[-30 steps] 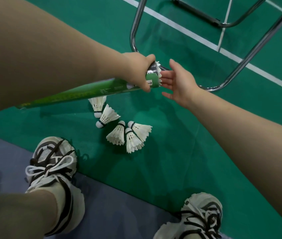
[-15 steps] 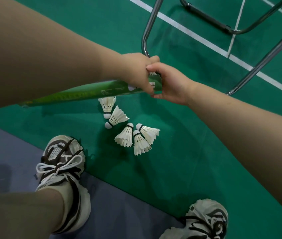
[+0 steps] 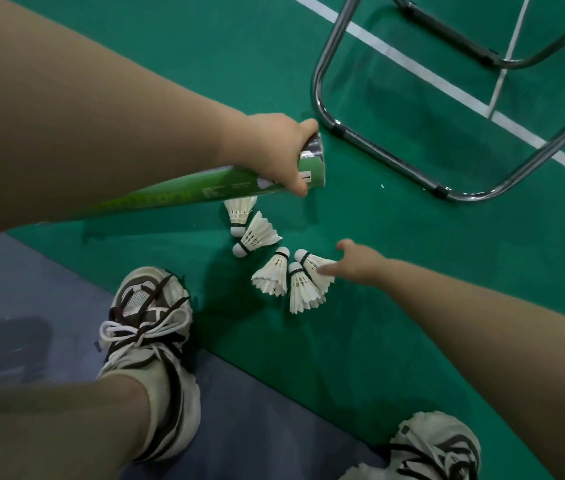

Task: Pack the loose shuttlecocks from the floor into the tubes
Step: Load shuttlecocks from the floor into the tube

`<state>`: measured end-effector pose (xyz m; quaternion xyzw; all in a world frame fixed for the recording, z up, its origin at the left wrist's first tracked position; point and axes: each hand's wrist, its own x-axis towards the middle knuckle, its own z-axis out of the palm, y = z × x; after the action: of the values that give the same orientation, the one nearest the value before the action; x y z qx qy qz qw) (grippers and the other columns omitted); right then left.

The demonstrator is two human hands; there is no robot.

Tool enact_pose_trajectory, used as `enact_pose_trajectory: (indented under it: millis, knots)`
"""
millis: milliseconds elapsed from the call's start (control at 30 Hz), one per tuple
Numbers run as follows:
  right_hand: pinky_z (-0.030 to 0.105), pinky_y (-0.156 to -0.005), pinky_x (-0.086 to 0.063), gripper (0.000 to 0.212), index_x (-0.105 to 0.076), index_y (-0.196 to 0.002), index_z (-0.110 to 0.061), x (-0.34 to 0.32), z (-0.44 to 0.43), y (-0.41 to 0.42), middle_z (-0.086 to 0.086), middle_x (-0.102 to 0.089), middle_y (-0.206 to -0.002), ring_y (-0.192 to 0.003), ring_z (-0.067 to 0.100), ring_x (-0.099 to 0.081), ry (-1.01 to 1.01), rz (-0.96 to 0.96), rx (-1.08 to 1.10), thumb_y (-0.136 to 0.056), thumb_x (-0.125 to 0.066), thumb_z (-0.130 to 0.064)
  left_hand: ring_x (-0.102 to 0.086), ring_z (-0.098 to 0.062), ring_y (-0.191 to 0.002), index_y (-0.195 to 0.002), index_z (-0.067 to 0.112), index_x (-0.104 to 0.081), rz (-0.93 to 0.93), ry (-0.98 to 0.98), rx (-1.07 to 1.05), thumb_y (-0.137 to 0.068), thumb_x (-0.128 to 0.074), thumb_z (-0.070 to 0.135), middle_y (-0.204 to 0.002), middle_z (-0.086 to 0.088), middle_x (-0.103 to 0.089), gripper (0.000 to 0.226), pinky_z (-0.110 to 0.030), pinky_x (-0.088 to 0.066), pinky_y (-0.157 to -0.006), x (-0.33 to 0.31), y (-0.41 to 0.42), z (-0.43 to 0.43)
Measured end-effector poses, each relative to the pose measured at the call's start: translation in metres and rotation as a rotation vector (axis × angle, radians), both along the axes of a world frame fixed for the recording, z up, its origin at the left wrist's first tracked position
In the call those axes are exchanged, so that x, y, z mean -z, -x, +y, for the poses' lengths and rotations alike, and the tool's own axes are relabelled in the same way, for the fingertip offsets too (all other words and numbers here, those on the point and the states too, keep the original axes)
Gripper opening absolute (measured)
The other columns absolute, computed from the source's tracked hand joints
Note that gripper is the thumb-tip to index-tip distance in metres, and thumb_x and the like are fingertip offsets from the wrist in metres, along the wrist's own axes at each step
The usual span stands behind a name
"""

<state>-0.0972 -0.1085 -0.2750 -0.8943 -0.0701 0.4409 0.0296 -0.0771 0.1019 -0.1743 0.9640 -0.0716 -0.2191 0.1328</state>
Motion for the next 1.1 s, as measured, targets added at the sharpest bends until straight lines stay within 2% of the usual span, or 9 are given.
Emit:
enact_pose_trajectory:
  millis: [167,333,433,533,733,833,933,1033,1100]
  knots:
    - [0.032,-0.084,-0.049,0.071,-0.037,-0.134,-0.010,0.023,0.004,0.009,0.013,-0.056,-0.124,-0.104,0.027,-0.057,0.025,-0.079,-0.036,-0.076,-0.069,-0.037,-0.050,-0.009,-0.058,-0.128,0.012,-0.032,-0.016,0.034,-0.008,-0.076,-0.071,0.045,-0.056,0.003,-0.057,0.073,-0.028,-0.036,-0.048,0.000,-0.001,-0.001]
    - [0.021,-0.059,-0.041,0.069,-0.032,-0.138,-0.013,-0.013,0.010,-0.036,0.009,-0.052,-0.122,-0.088,0.021,-0.053,-0.319,-0.244,0.250,-0.080,-0.067,-0.027,-0.052,-0.012,-0.057,-0.120,0.012,-0.035,-0.008,0.006,-0.008,-0.076,-0.071,0.045,-0.053,0.002,-0.059,0.065,-0.029,-0.037,-0.048,0.000,-0.003,0.002]
    - [0.031,-0.075,-0.049,0.065,-0.031,-0.140,-0.018,-0.037,0.015,-0.056,0.006,-0.053,-0.121,-0.090,0.021,-0.054,-0.556,-0.320,0.379,-0.083,-0.062,-0.024,-0.055,-0.013,-0.057,-0.119,0.014,-0.036,0.007,-0.014,-0.006,-0.076,-0.071,0.045,-0.054,0.002,-0.061,0.063,-0.029,-0.040,-0.049,0.000,-0.002,0.002]
    - [0.039,-0.093,-0.047,0.063,-0.038,-0.134,-0.023,-0.052,0.022,-0.061,-0.007,-0.055,-0.101,-0.098,0.019,-0.056,-0.785,-0.377,0.586,-0.075,-0.058,-0.031,-0.058,-0.015,-0.059,-0.122,0.014,-0.035,0.017,-0.023,0.000,-0.076,-0.071,0.045,-0.055,0.002,-0.061,0.066,-0.030,-0.042,-0.051,0.000,-0.001,0.000]
    - [0.012,-0.066,-0.039,0.031,-0.053,-0.121,-0.016,-0.058,0.030,-0.054,-0.015,-0.052,-0.085,-0.073,-0.004,-0.049,-0.973,-0.535,0.857,-0.089,-0.052,-0.021,-0.060,-0.016,-0.062,-0.126,0.014,-0.034,0.017,-0.016,-0.013,-0.076,-0.071,0.045,-0.054,0.003,-0.061,0.070,-0.030,-0.042,-0.050,-0.001,-0.003,-0.007]
    - [0.016,-0.065,-0.039,0.028,-0.057,-0.114,-0.014,-0.066,0.037,-0.051,-0.011,-0.054,-0.085,-0.071,0.000,-0.049,-1.037,-0.578,0.986,-0.089,-0.049,-0.022,-0.055,-0.013,-0.059,-0.121,0.013,-0.036,0.016,-0.013,-0.017,-0.076,-0.072,0.044,-0.058,0.002,-0.057,0.065,-0.029,-0.040,-0.049,-0.002,-0.004,-0.009]
    - [0.024,-0.070,-0.040,0.021,-0.061,-0.085,-0.022,-0.072,0.046,-0.044,-0.005,-0.057,-0.082,-0.075,0.009,-0.050,-1.064,-0.411,0.926,-0.074,-0.045,-0.030,-0.049,-0.012,-0.057,-0.109,0.017,-0.033,0.011,-0.017,-0.010,-0.077,-0.072,0.043,-0.062,0.003,-0.050,0.057,-0.028,-0.035,-0.047,-0.002,-0.003,-0.012]
    - [0.030,-0.080,-0.040,0.024,-0.059,-0.069,-0.026,-0.072,0.057,-0.032,-0.007,-0.059,-0.078,-0.079,0.011,-0.051,-1.018,-0.250,0.729,-0.089,-0.047,-0.031,-0.047,-0.012,-0.058,-0.102,0.018,-0.031,-0.007,-0.010,-0.011,-0.075,-0.073,0.043,-0.062,0.003,-0.049,0.056,-0.028,-0.034,-0.048,-0.001,-0.004,-0.013]
    - [0.032,-0.083,-0.042,0.034,-0.060,-0.067,-0.028,-0.071,0.063,-0.029,-0.007,-0.062,-0.083,-0.084,0.013,-0.055,-0.939,-0.312,0.653,-0.094,-0.041,-0.034,-0.049,-0.012,-0.058,-0.101,0.017,-0.031,-0.018,-0.008,-0.018,-0.075,-0.073,0.043,-0.061,0.003,-0.051,0.057,-0.028,-0.034,-0.047,-0.002,-0.005,-0.013]
